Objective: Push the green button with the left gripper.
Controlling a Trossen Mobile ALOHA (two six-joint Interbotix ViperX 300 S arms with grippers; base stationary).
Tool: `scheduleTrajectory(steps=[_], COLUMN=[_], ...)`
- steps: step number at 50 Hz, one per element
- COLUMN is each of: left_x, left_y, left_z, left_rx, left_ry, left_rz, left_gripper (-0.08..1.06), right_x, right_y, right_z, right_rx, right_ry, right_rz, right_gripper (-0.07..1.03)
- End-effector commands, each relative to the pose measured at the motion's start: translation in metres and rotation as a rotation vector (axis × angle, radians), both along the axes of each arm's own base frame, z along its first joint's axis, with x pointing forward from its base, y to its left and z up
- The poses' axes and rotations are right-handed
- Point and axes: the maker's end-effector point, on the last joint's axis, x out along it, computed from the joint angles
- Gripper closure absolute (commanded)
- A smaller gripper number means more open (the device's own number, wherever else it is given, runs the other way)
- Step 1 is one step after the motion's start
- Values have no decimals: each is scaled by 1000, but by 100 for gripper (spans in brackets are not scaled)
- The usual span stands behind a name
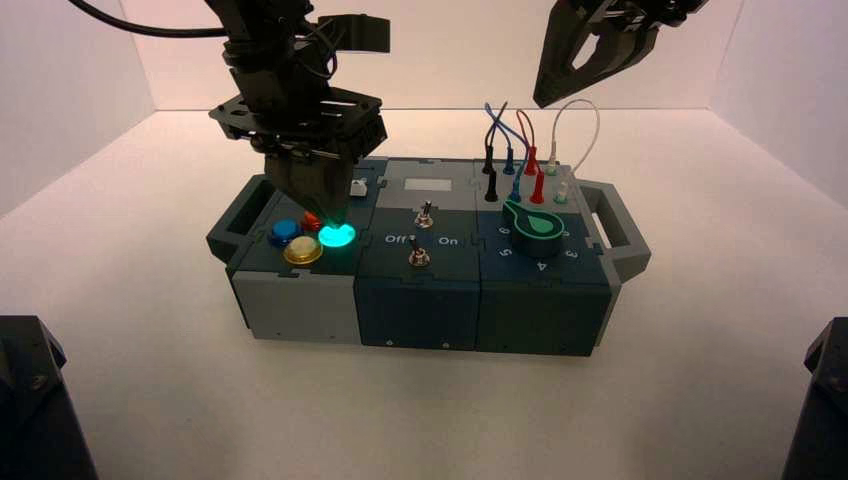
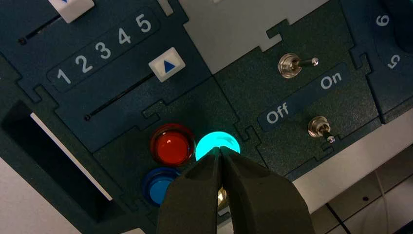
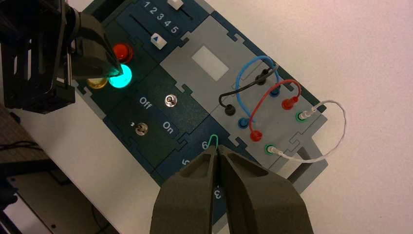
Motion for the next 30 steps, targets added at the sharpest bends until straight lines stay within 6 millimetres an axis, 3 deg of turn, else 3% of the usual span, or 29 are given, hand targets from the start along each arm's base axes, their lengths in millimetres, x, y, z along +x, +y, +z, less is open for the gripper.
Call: scheduleTrajectory(steps=[1,6,12,30], left_x=[1,4,5,5], left_y=[-3,-7,-7,-6], left_z=[6,32,48,47], left_rx=[-13,-67,-100,-96], left_ry=[-13,-67,-102,-104], left_rz=[-5,-6,-7,-10], left_gripper=[101,101,101,101], right_x=[3,3,3,3], right_y=[7,7,7,6], right_z=[11,12,14,13], right_rx=[26,26,30,27], right_ry=[-25,-27,-31,-28], right_rz=[8,9,9,8], right_gripper=[98,98,98,98])
